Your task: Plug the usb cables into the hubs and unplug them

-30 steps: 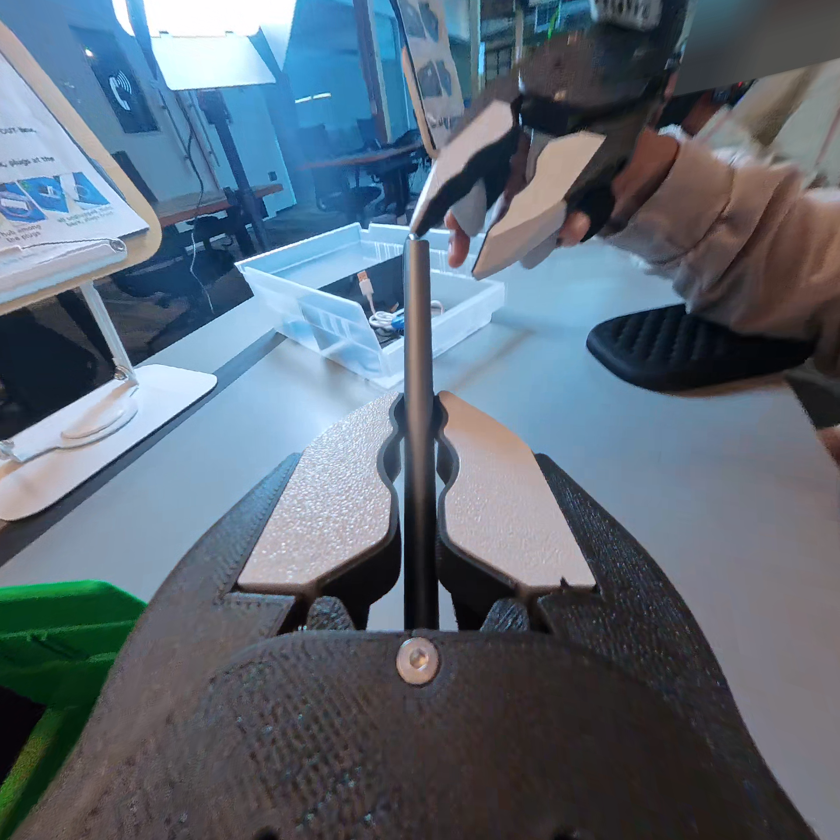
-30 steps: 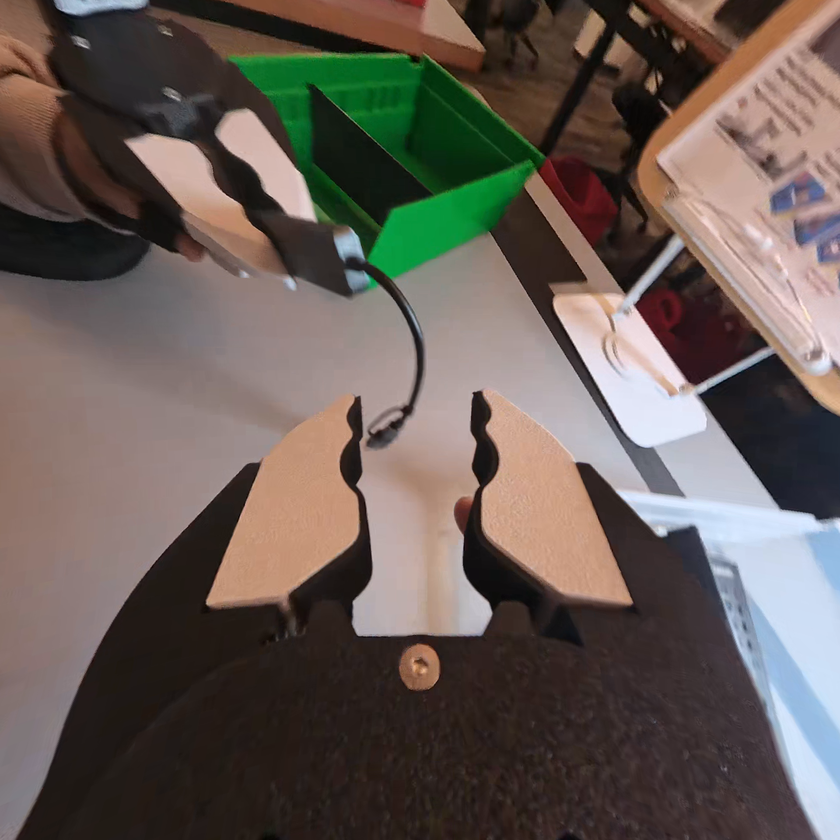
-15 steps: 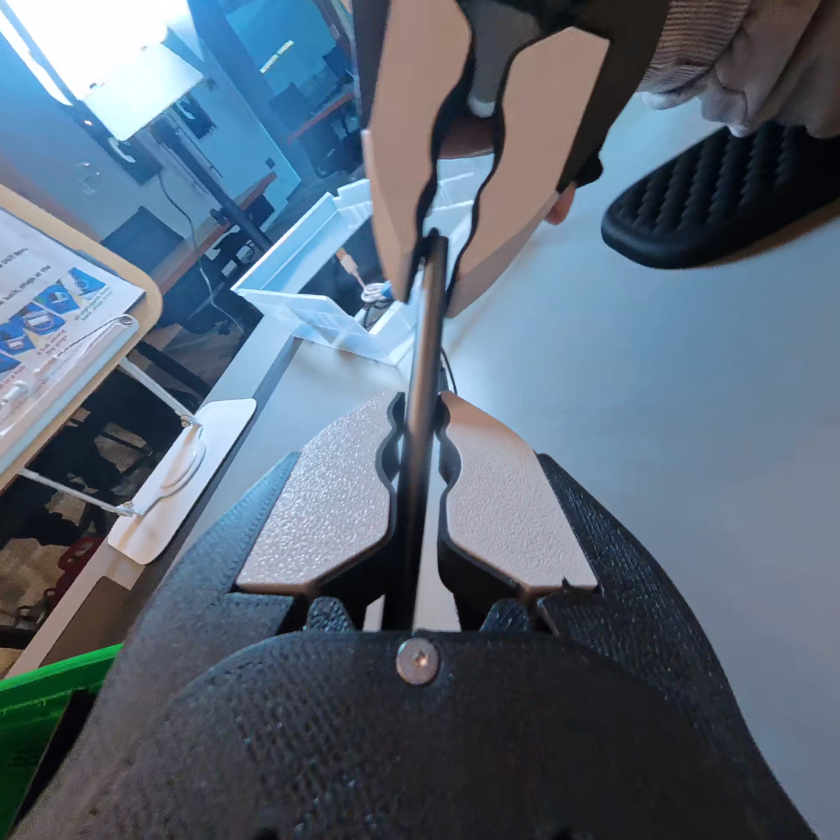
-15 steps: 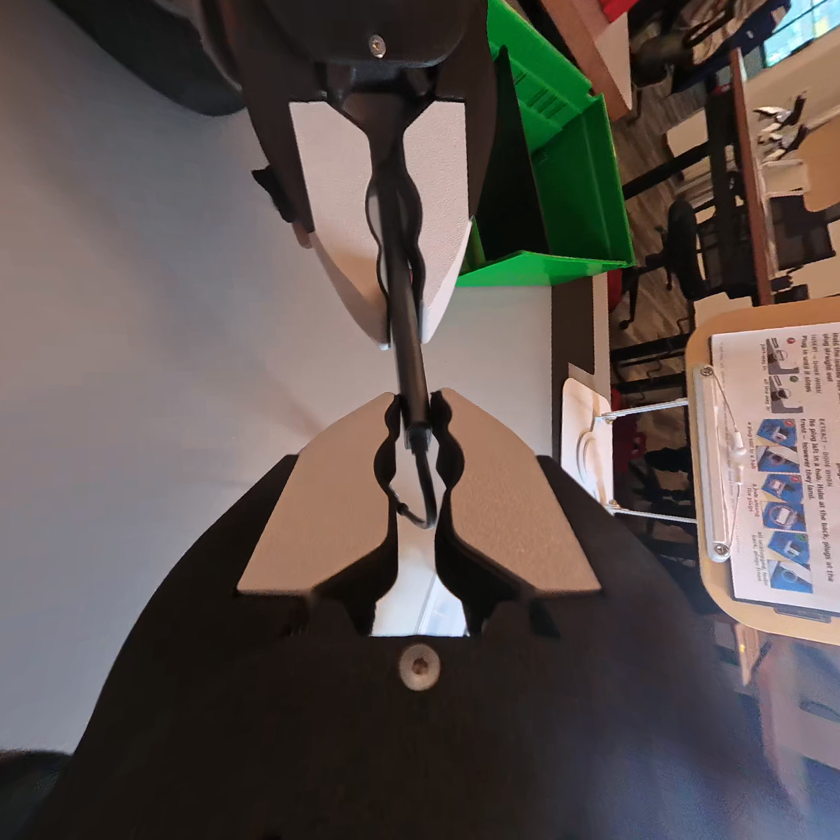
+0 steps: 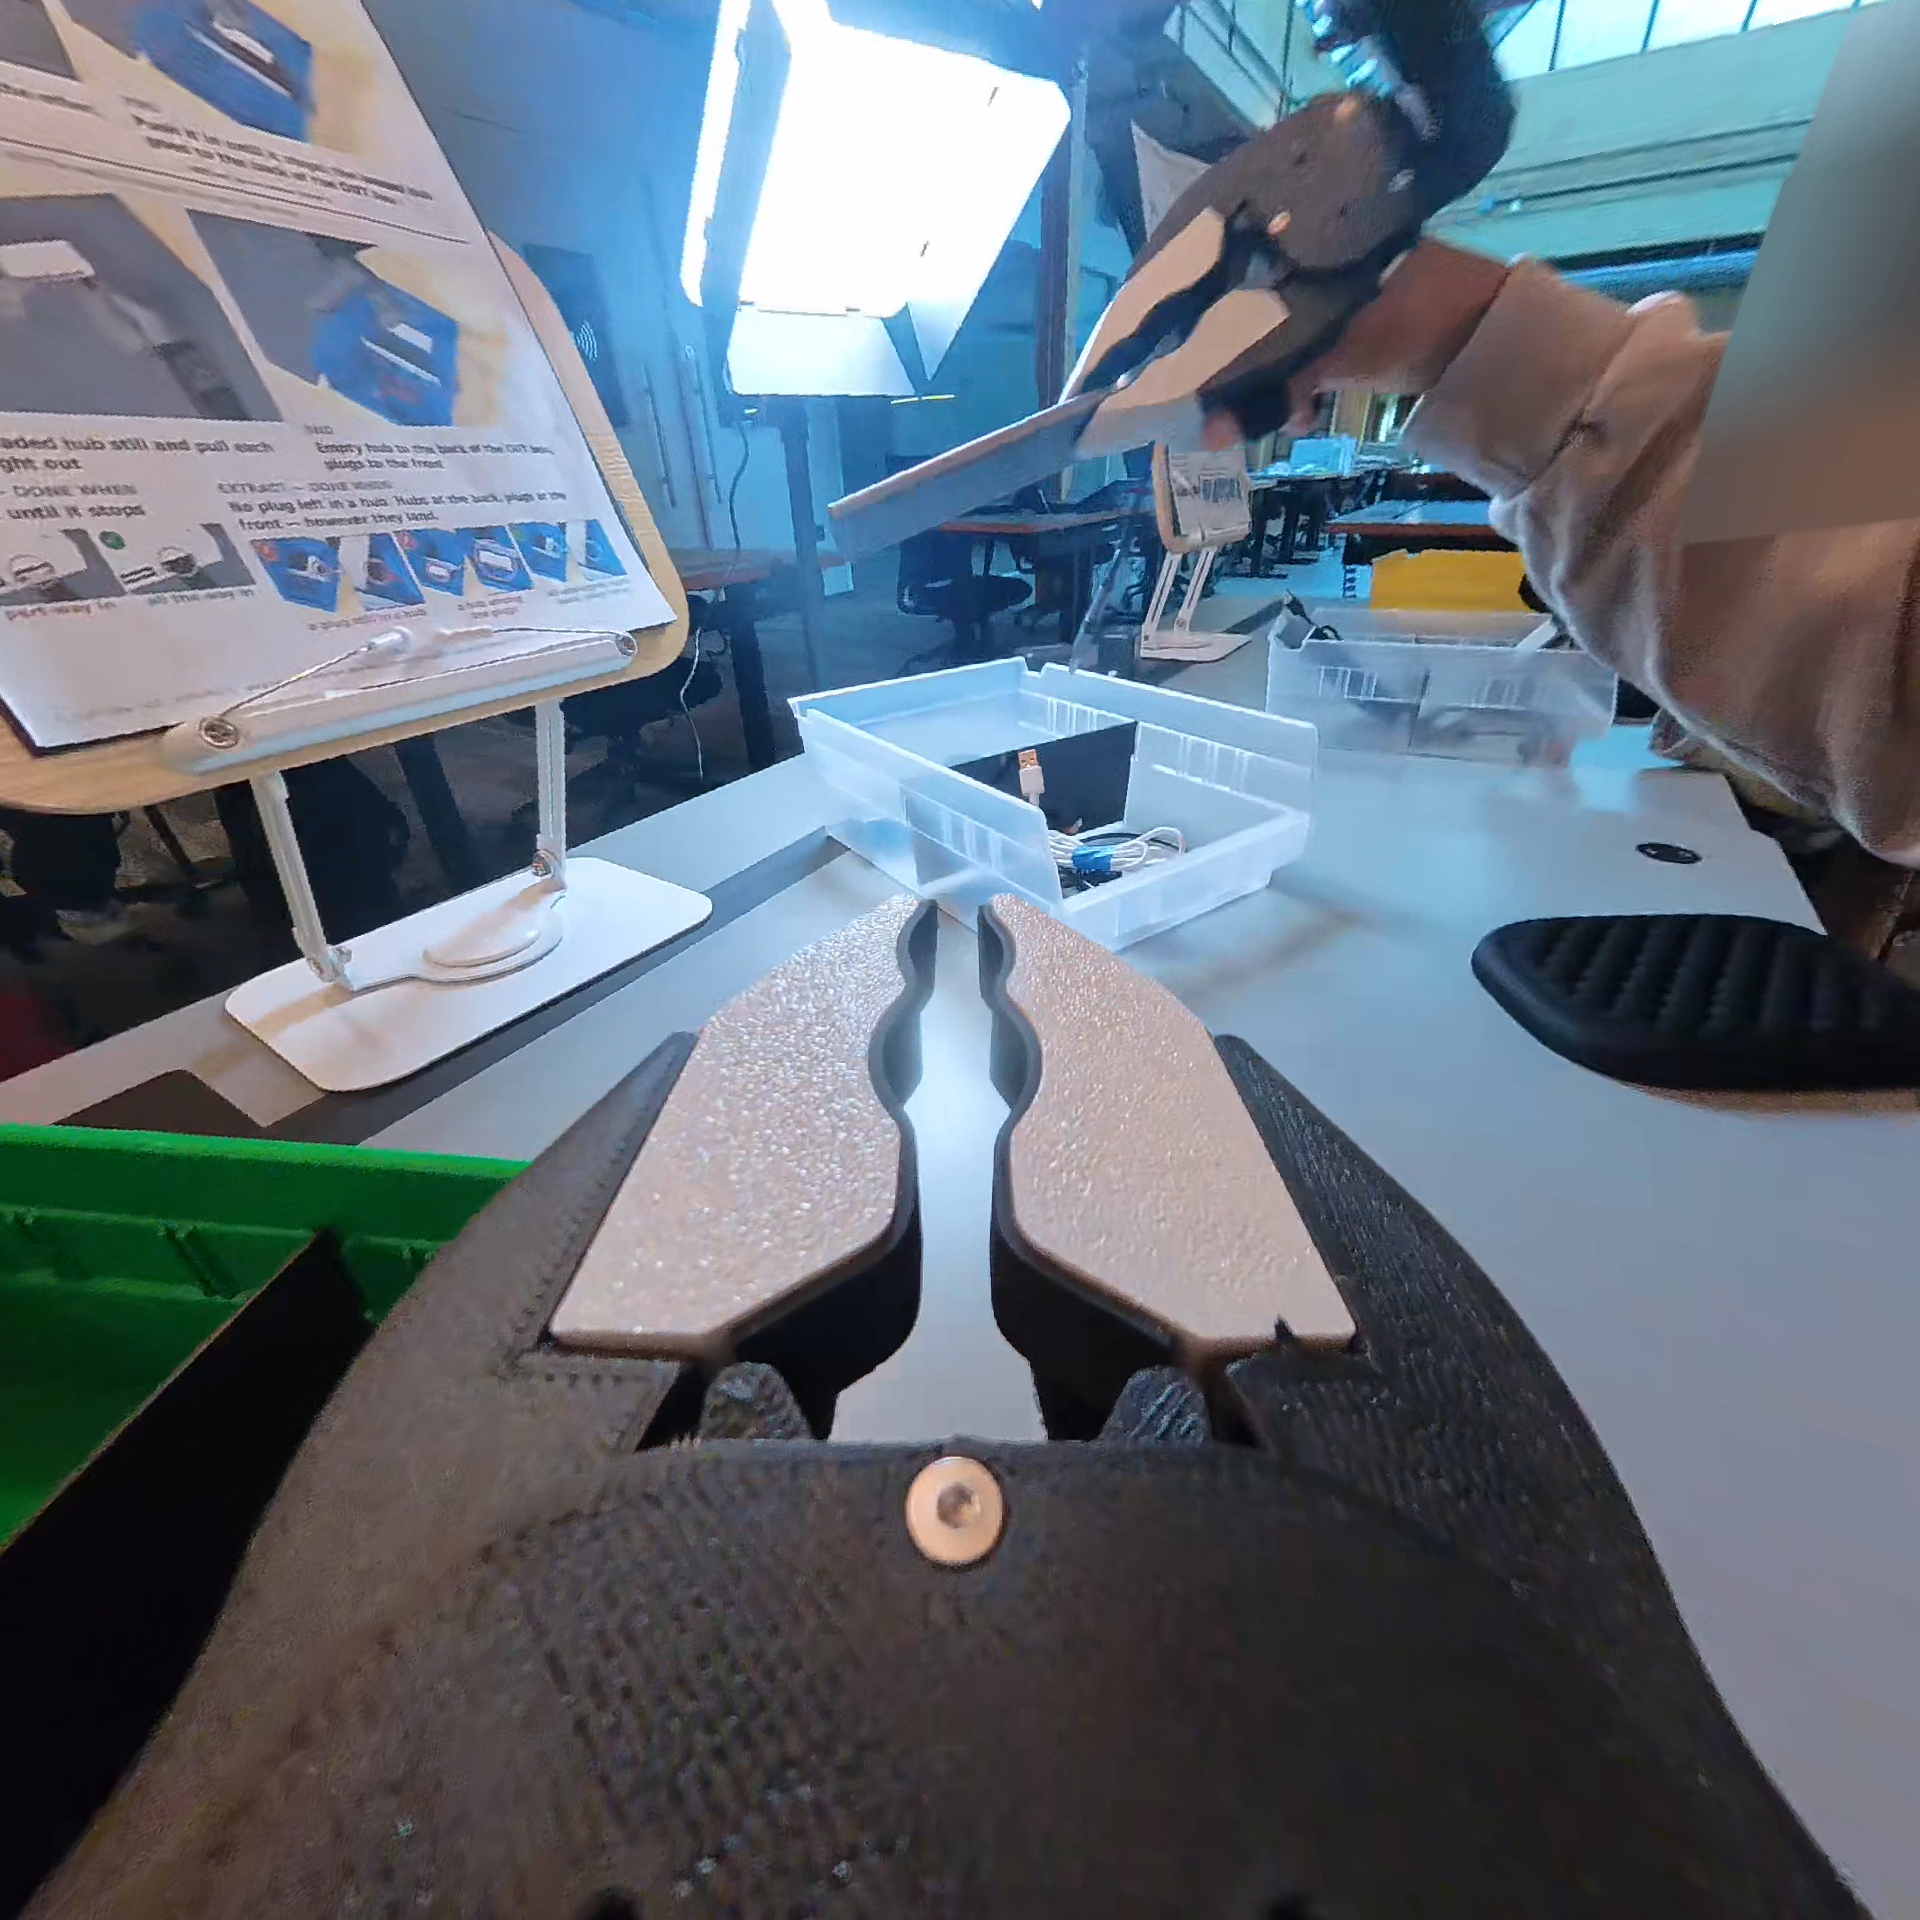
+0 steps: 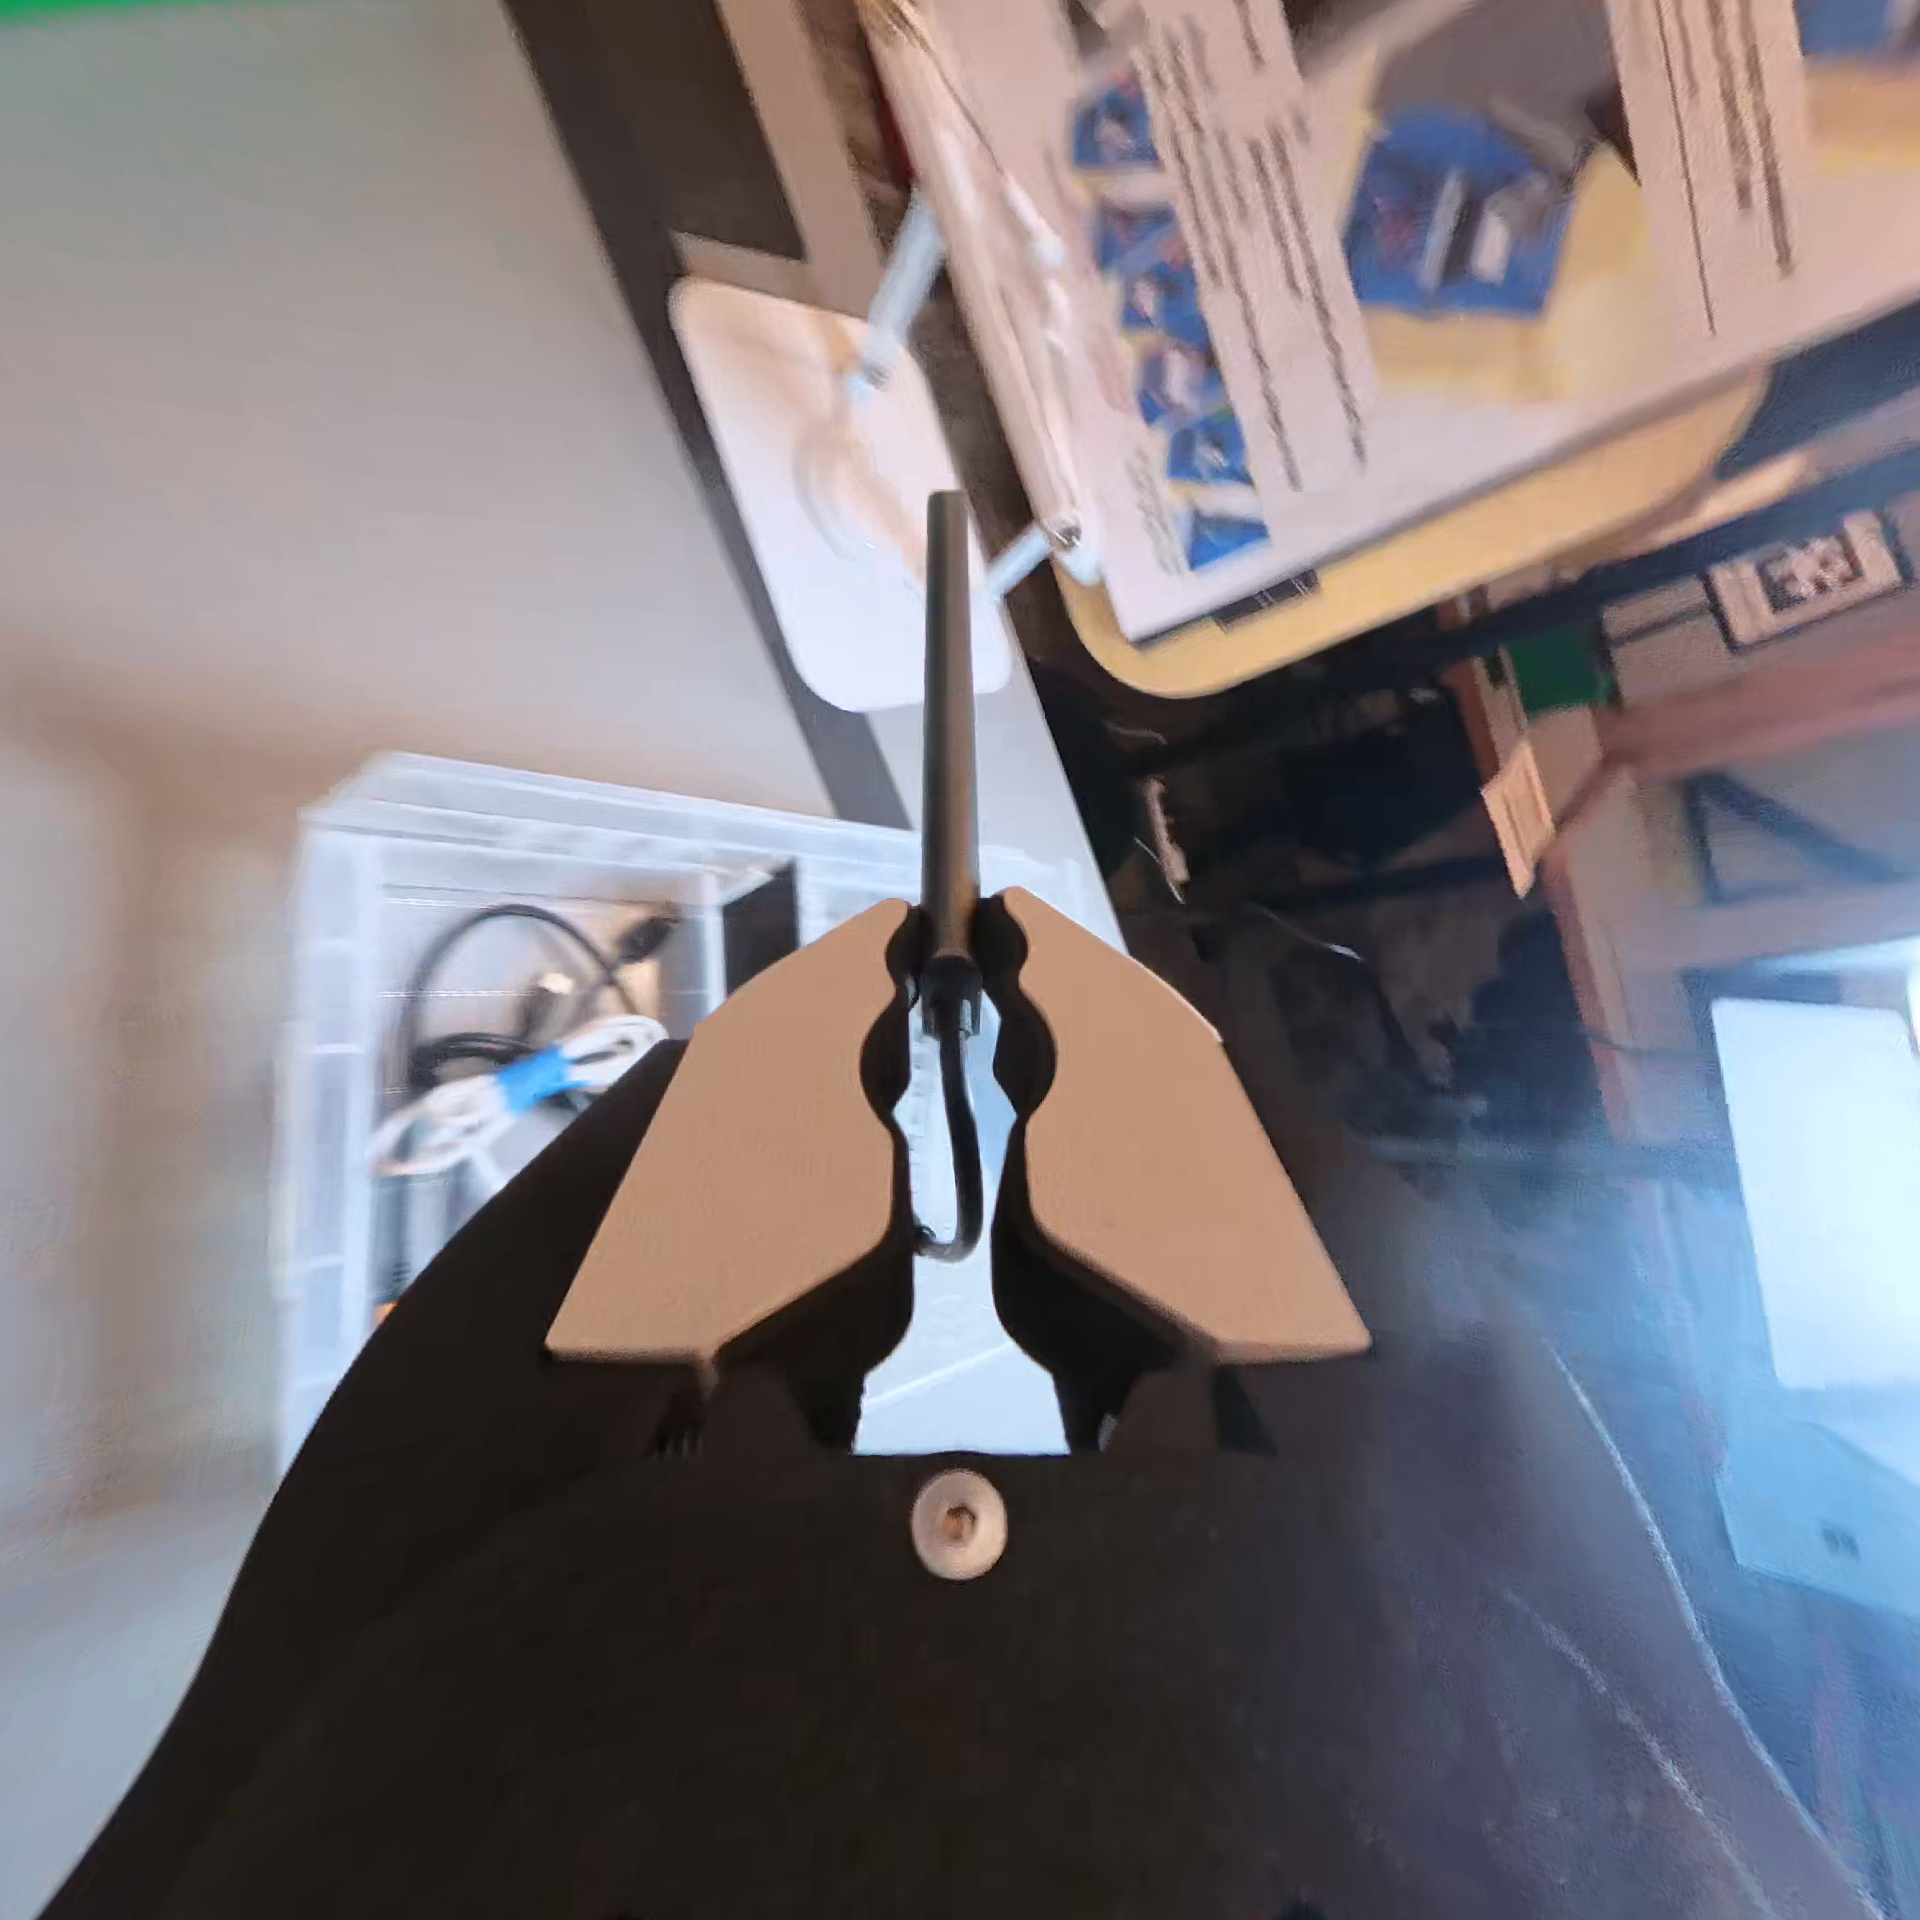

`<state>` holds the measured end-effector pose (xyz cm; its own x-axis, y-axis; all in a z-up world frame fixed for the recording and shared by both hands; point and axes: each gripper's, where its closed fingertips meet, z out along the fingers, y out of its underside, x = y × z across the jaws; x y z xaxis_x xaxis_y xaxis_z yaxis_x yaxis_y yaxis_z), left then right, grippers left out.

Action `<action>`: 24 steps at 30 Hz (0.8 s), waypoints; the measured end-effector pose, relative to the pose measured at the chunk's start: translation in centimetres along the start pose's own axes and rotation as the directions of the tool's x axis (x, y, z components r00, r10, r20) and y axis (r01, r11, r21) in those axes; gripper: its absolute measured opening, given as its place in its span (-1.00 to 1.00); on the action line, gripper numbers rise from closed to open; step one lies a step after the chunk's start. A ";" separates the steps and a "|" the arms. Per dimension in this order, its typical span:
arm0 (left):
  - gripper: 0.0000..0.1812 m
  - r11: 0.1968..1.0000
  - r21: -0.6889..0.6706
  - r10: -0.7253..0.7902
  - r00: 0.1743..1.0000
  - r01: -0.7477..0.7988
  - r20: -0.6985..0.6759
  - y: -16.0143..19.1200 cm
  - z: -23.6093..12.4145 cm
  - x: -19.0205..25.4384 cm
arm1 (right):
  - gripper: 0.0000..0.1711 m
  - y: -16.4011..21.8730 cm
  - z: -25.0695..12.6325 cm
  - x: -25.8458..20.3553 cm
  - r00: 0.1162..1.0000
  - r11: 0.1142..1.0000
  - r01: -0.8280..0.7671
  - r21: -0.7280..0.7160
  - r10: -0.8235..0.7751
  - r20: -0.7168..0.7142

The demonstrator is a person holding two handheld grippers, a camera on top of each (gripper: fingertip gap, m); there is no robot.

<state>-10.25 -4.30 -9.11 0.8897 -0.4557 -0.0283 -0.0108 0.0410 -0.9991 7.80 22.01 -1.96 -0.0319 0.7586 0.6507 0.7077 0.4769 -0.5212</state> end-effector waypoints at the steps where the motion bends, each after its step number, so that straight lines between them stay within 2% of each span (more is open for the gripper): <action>1: -0.92 1.000 0.001 -0.003 1.000 0.003 0.000 0.1 0.0 -0.1 | -0.87 1.3 1.0 1.2 0.999 1.000 -0.016 -0.015 0.016 -0.035; 5: -0.96 1.000 -0.021 -0.012 1.000 0.012 -0.008 0.8 0.4 0.1 | -0.87 6.9 5.5 2.8 0.987 0.995 -0.071 -0.065 0.060 -0.152; 9: -0.97 0.999 -0.043 -0.032 0.999 0.031 -0.020 1.6 0.8 0.3 | -0.88 12.7 9.4 -0.2 0.987 0.975 -0.147 -0.165 0.134 -0.087; 12: -0.98 0.998 -0.056 -0.032 0.999 0.031 -0.023 2.0 0.9 0.3 | -0.85 14.7 10.6 -1.8 0.982 0.963 -0.186 -0.194 0.179 -0.055; 13: -0.98 0.998 -0.059 -0.035 0.999 0.034 -0.024 2.1 1.0 0.3 | -0.84 14.6 10.6 -1.8 0.979 0.962 -0.204 -0.183 0.197 -0.056; 16: -0.98 0.997 -0.074 -0.036 0.999 0.035 -0.021 2.4 1.1 0.3 | -0.61 13.2 9.6 -1.6 0.952 0.946 -0.304 -0.115 0.305 -0.007; 18: -0.96 0.996 -0.084 -0.030 0.999 0.028 -0.018 2.5 1.1 0.2 | -0.51 11.3 8.2 -0.6 0.924 0.924 -0.383 -0.019 0.383 0.012; 21: -0.95 0.994 -0.105 -0.018 1.000 0.016 -0.013 2.7 1.2 0.2 | -0.50 8.1 5.1 0.5 0.888 0.878 -0.460 0.137 0.456 0.055; 24: -0.94 0.993 -0.116 -0.008 1.000 0.007 -0.008 2.7 1.1 0.1 | -0.50 6.4 2.4 -0.1 0.890 0.869 -0.453 0.202 0.453 0.048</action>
<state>-9.71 -3.24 -11.79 0.8862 -0.4628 -0.0203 -0.0574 -0.0661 -0.9962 10.63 26.06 -6.71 0.2583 0.9126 0.3170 0.4868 0.1605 -0.8586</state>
